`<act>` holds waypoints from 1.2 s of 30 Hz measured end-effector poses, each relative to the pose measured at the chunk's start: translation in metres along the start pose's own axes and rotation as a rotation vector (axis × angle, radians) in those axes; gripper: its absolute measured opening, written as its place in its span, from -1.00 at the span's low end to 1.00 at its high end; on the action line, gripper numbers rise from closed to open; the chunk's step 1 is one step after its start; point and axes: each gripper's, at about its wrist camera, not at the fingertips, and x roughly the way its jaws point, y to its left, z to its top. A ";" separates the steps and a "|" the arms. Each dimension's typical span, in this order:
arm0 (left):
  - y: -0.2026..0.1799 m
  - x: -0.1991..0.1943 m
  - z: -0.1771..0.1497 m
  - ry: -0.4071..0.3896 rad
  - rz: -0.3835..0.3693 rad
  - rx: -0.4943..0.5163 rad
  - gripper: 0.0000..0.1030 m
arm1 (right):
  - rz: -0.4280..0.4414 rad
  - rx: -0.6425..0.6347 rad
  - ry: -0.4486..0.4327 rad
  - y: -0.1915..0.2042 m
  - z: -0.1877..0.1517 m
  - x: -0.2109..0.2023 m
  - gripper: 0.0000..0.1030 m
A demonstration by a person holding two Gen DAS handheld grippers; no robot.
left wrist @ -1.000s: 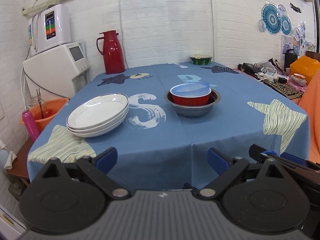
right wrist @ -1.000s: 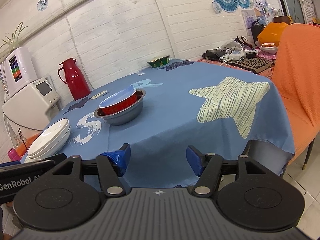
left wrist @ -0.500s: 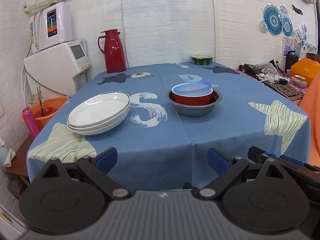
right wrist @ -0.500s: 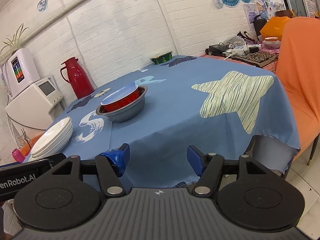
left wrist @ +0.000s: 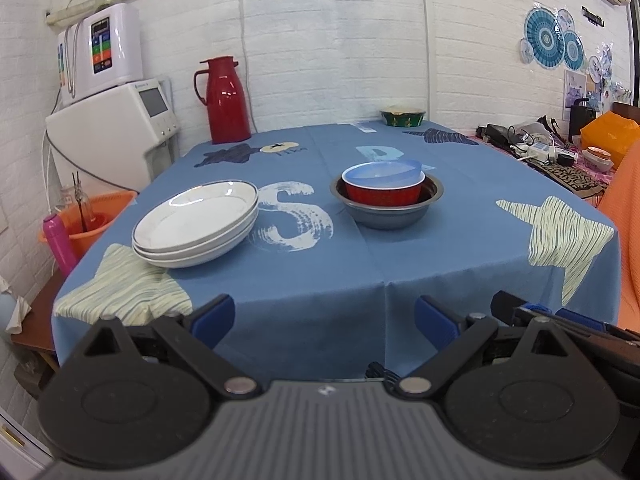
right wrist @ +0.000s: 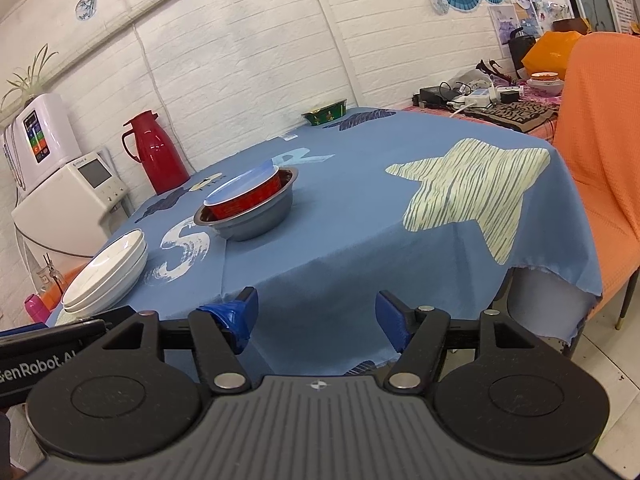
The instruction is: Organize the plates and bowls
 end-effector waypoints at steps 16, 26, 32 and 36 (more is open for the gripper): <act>0.004 0.002 -0.002 0.008 0.011 -0.009 0.86 | -0.052 0.007 -0.026 -0.002 0.000 0.000 0.01; 0.005 0.003 -0.003 0.016 0.011 -0.010 0.86 | -0.040 0.004 -0.013 0.000 -0.001 0.000 0.02; 0.005 0.007 -0.003 0.028 0.009 -0.015 0.86 | -0.034 0.002 -0.010 0.001 -0.001 0.000 0.03; 0.005 0.004 -0.003 0.012 0.013 -0.013 0.86 | -0.032 0.005 -0.009 0.000 -0.001 0.001 0.03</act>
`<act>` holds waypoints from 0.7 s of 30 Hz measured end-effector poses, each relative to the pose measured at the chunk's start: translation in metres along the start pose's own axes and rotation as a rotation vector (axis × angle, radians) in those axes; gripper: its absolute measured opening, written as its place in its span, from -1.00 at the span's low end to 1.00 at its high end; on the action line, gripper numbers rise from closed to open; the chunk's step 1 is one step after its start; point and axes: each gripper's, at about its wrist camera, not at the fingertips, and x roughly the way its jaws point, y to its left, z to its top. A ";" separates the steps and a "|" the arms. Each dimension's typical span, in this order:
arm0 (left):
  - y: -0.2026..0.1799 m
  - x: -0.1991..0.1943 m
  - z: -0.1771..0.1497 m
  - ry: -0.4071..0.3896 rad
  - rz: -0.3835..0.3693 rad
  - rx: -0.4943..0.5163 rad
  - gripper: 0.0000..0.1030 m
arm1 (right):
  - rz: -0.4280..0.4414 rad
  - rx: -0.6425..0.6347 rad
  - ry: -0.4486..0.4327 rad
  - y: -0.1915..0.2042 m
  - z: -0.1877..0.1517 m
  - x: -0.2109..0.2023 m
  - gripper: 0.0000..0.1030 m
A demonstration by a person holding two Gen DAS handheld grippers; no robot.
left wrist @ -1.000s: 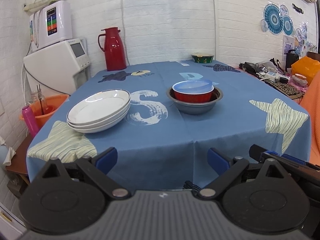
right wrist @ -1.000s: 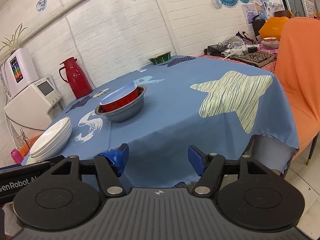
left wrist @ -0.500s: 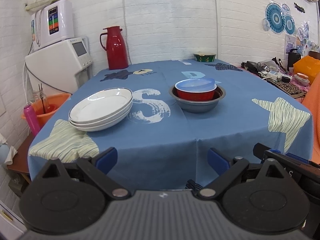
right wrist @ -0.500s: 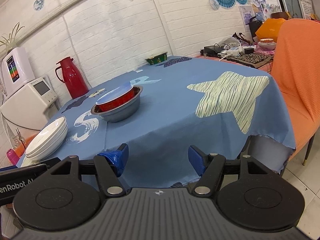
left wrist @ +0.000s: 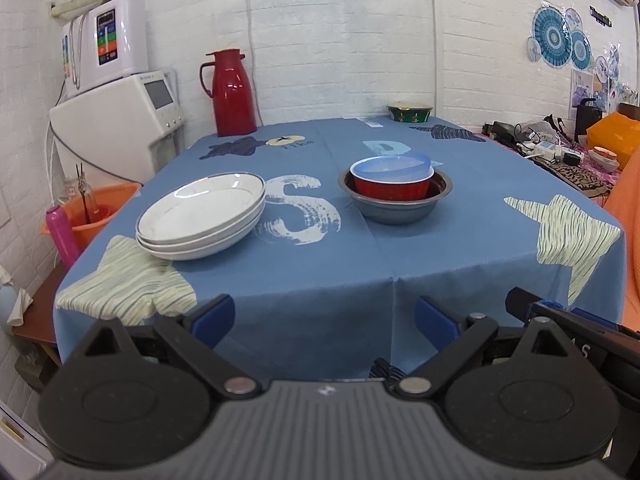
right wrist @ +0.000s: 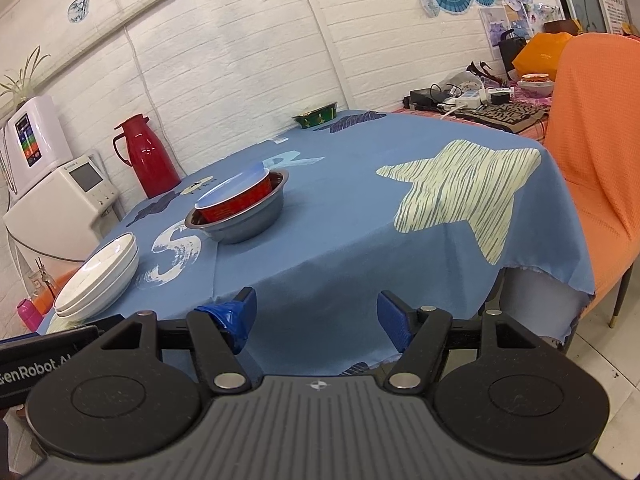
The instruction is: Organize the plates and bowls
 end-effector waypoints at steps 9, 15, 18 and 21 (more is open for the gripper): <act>0.001 -0.001 -0.001 0.000 0.003 -0.004 0.86 | 0.006 -0.005 0.004 0.003 0.000 -0.001 0.04; 0.000 0.003 0.000 0.020 -0.005 -0.003 0.86 | 0.009 -0.002 0.011 0.002 0.000 -0.001 0.04; 0.001 0.000 -0.001 0.008 -0.005 -0.002 0.86 | 0.004 -0.003 0.002 0.004 -0.001 -0.003 0.04; 0.001 -0.001 0.000 -0.007 0.007 0.000 0.86 | 0.010 -0.012 0.006 0.006 -0.001 -0.001 0.05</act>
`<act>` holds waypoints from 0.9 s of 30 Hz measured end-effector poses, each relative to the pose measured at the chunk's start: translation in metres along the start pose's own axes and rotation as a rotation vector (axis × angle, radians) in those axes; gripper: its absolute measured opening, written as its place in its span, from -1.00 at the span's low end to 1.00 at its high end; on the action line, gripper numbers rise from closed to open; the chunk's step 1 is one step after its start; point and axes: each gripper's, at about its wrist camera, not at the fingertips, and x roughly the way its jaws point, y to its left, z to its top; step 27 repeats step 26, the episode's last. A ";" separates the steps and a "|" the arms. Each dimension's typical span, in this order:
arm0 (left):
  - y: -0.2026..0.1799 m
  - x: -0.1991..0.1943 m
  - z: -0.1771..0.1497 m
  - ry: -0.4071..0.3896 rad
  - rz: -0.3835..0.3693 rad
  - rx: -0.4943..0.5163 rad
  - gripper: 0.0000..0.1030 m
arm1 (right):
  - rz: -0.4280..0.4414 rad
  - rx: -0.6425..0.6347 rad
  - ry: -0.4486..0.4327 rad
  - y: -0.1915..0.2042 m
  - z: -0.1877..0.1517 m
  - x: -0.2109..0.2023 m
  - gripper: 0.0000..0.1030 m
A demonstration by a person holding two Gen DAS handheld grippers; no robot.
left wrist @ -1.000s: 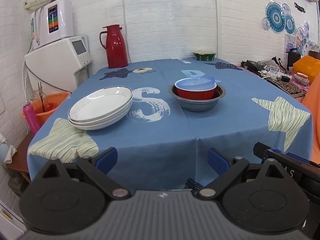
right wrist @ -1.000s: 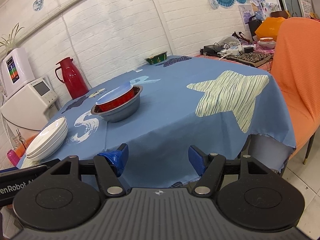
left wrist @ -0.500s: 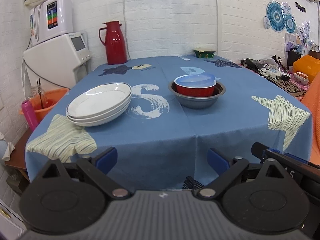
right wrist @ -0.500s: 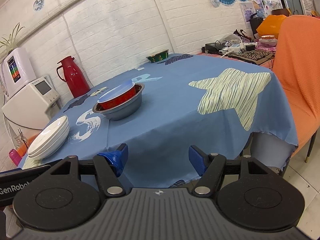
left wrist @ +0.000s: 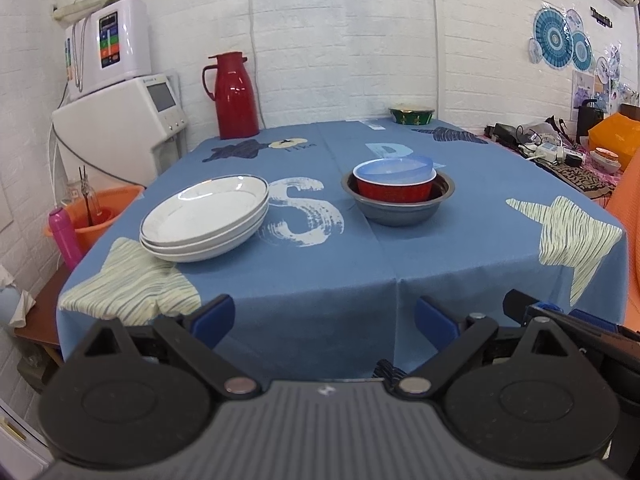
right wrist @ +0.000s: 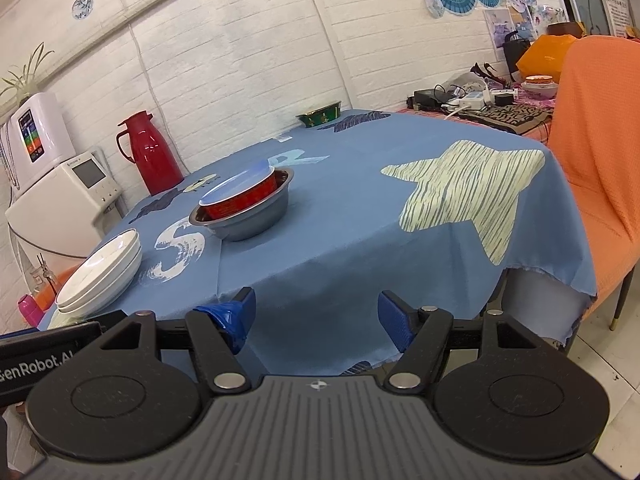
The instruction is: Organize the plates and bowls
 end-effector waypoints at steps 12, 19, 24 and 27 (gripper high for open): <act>0.003 0.004 -0.002 0.019 -0.007 -0.007 0.86 | 0.005 -0.001 0.011 0.001 -0.002 0.002 0.05; 0.004 0.008 -0.004 0.024 0.008 0.002 0.86 | 0.006 -0.008 0.020 0.002 -0.003 0.005 0.06; 0.007 0.002 -0.005 -0.037 0.023 -0.004 0.86 | 0.009 -0.013 0.024 0.004 -0.004 0.005 0.06; 0.008 0.001 -0.005 -0.054 0.032 -0.006 0.86 | 0.011 -0.015 0.025 0.004 -0.005 0.005 0.06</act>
